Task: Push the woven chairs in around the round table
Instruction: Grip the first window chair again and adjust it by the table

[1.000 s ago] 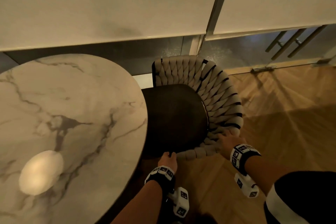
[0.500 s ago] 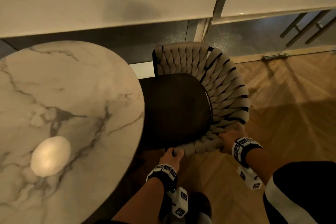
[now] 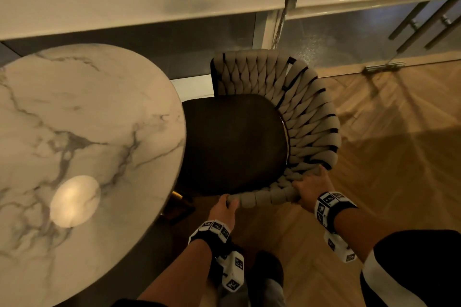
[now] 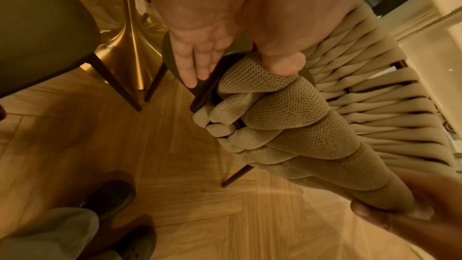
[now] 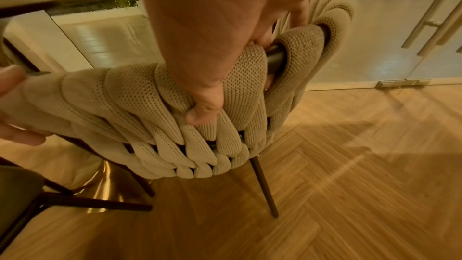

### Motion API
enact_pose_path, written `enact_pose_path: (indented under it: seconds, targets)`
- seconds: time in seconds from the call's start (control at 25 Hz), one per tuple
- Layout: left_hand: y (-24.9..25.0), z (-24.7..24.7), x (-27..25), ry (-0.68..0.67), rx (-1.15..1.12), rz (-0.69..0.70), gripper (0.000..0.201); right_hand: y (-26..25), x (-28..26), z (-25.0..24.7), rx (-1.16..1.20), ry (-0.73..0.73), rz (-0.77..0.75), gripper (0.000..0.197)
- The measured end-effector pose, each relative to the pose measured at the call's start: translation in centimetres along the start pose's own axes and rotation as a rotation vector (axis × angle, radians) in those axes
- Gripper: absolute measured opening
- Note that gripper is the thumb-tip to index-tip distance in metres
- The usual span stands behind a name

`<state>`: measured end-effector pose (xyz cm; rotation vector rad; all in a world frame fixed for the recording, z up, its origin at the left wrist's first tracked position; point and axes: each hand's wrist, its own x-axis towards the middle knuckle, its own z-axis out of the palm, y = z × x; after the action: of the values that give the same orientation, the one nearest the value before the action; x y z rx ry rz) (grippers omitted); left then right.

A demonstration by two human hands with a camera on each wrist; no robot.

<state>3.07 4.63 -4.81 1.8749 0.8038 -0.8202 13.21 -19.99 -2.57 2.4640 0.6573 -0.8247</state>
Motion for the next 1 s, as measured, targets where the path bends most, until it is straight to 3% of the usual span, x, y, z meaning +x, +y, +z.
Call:
enact_pose_path:
  seconds: [0.16,0.2,0.28,0.36,0.4,0.44,0.52,0.6,0.84,1.0]
  targets:
    - [-1.3,1.0,-0.4,0.014,-0.087,-0.030,0.054,-0.5,-1.7,0.8,0.121,0.051,0.035,0.053]
    - [-1.5,1.0,-0.3,0.012,-0.193,-0.064,0.055,-0.4,-2.0,1.0,0.198,0.072,0.039,0.057]
    - [-1.6,1.1,0.0,-0.034,-0.623,-0.260,0.057,0.0,-2.5,1.9,0.451,0.126,0.102,0.076]
    - [-1.1,1.2,0.2,-0.040,-1.041,-0.422,0.048,0.5,-2.6,3.6,0.835,0.213,0.350,0.095]
    - [-0.8,1.3,0.5,-0.041,-1.130,-0.448,0.050,0.4,-2.3,4.5,1.069,0.246,0.510,0.099]
    - [-0.3,1.4,0.4,-0.038,-1.207,-0.446,0.053,0.2,-2.0,5.1,1.363,0.251,0.630,0.095]
    - [0.3,1.9,0.9,-0.007,-1.263,-0.414,0.055,-0.9,-0.9,5.9,1.978,0.187,0.688,0.067]
    - [0.6,2.4,1.1,0.044,-1.291,-0.408,0.052,-1.4,-0.1,5.9,2.310,0.130,0.692,0.046]
    - [1.5,2.6,2.0,0.071,-1.264,-0.359,0.051,-0.5,2.2,6.9,2.381,0.122,0.670,0.044]
    - [2.3,1.8,2.8,0.064,-1.261,-0.352,0.052,0.1,3.5,5.5,2.302,0.141,0.688,0.044]
